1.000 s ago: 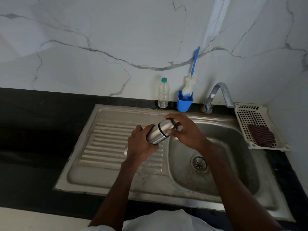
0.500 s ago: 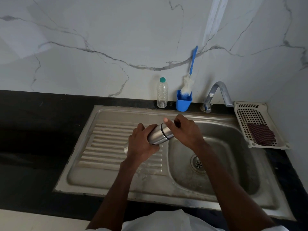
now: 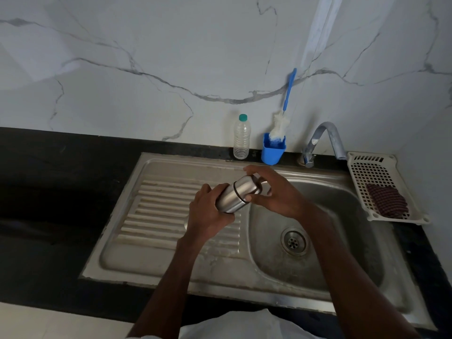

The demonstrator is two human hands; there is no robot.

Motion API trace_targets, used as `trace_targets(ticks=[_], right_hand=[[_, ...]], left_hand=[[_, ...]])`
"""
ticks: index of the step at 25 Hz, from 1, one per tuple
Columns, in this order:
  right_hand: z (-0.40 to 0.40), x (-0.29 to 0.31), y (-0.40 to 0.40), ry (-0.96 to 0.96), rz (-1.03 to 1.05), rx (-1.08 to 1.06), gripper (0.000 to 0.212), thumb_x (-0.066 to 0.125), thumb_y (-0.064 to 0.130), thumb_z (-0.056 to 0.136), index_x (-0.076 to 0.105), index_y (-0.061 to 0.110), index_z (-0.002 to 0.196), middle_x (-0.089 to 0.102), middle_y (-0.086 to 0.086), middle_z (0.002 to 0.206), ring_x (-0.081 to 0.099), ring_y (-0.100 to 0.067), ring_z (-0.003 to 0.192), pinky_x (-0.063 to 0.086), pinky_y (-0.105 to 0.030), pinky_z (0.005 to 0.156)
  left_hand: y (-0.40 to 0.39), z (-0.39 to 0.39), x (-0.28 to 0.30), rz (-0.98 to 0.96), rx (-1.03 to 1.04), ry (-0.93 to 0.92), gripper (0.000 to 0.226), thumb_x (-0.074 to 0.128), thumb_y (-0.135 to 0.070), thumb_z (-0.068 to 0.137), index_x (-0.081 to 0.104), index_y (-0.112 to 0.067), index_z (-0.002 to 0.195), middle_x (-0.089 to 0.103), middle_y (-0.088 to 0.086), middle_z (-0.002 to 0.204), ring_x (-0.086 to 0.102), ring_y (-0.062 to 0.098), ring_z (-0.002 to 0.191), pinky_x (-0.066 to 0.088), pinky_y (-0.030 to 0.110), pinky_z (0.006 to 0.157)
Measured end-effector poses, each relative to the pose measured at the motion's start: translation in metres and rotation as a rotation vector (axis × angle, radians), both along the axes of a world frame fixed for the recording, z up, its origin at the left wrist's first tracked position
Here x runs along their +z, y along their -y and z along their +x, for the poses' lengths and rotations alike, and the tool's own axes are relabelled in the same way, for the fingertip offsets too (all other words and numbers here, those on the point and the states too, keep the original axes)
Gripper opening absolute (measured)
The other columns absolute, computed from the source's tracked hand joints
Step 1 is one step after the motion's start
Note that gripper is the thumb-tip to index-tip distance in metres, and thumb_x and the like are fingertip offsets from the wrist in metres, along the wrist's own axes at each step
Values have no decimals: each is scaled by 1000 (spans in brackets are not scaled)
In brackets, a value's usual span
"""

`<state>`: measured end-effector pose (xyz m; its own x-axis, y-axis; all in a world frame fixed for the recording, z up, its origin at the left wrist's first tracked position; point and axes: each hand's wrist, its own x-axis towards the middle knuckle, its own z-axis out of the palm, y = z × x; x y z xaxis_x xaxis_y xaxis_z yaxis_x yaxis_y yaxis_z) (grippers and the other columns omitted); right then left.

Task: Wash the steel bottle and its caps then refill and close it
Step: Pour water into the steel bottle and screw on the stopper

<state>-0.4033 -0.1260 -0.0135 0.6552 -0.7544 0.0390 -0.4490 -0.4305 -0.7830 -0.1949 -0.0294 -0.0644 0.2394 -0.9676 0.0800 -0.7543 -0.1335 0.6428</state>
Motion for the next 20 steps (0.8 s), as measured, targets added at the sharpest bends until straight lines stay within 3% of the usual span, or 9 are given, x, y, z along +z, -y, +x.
trace_targets(ticks=[2,4,6,8,10,14,18,20], right_hand=[[2,-4,-1,88,-88,19,56,83,29,86,60,25,136,60,14,126,58,0,112,44,-9,88],[12,-10,-6,147,-115,-44,46,81,36,88,64,24,128,63,12,116,62,-5,106,47,-14,85],[26,-12,-14,110,-133,-233,37,73,53,87,64,26,111,64,12,100,63,-7,90,48,-21,75],[41,-14,-19,8,-172,-463,43,59,66,84,57,24,90,63,8,79,61,-11,73,48,-30,67],[56,-7,-22,-51,-111,-616,48,56,68,84,51,21,78,60,6,68,59,-14,67,45,-32,66],[78,4,-15,-96,118,-733,43,63,62,82,55,21,74,60,7,71,60,-19,75,40,-32,65],[105,2,-16,62,281,-653,72,45,98,71,64,30,86,72,7,83,69,-18,84,58,-41,83],[117,-4,-15,99,338,-655,75,39,101,69,63,32,86,74,6,85,73,-20,88,59,-50,89]], left_hand=[[-1,3,-2,-8,10,-23,84,85,-40,55,56,-41,135,48,-11,102,58,18,94,56,46,83],[-2,3,-3,-23,10,-32,85,85,-40,55,56,-41,135,48,-12,101,58,17,93,56,46,82],[-3,2,-2,-39,14,0,84,83,-41,56,56,-41,135,47,-11,102,56,18,95,55,48,83],[-2,2,-2,-41,23,52,83,81,-41,58,55,-41,137,46,-9,106,55,20,98,52,48,86],[-1,5,-1,-40,39,112,83,80,-39,60,53,-41,139,46,-7,110,54,23,101,48,45,88],[0,21,-1,-58,26,184,83,79,-38,61,52,-40,139,46,-4,110,54,23,102,45,42,87],[0,52,-3,-104,175,50,83,86,-34,61,54,-38,137,55,-4,111,62,23,97,53,39,85],[-1,76,-3,-122,300,-118,84,93,-28,62,55,-36,137,59,-6,115,62,16,96,53,35,84]])
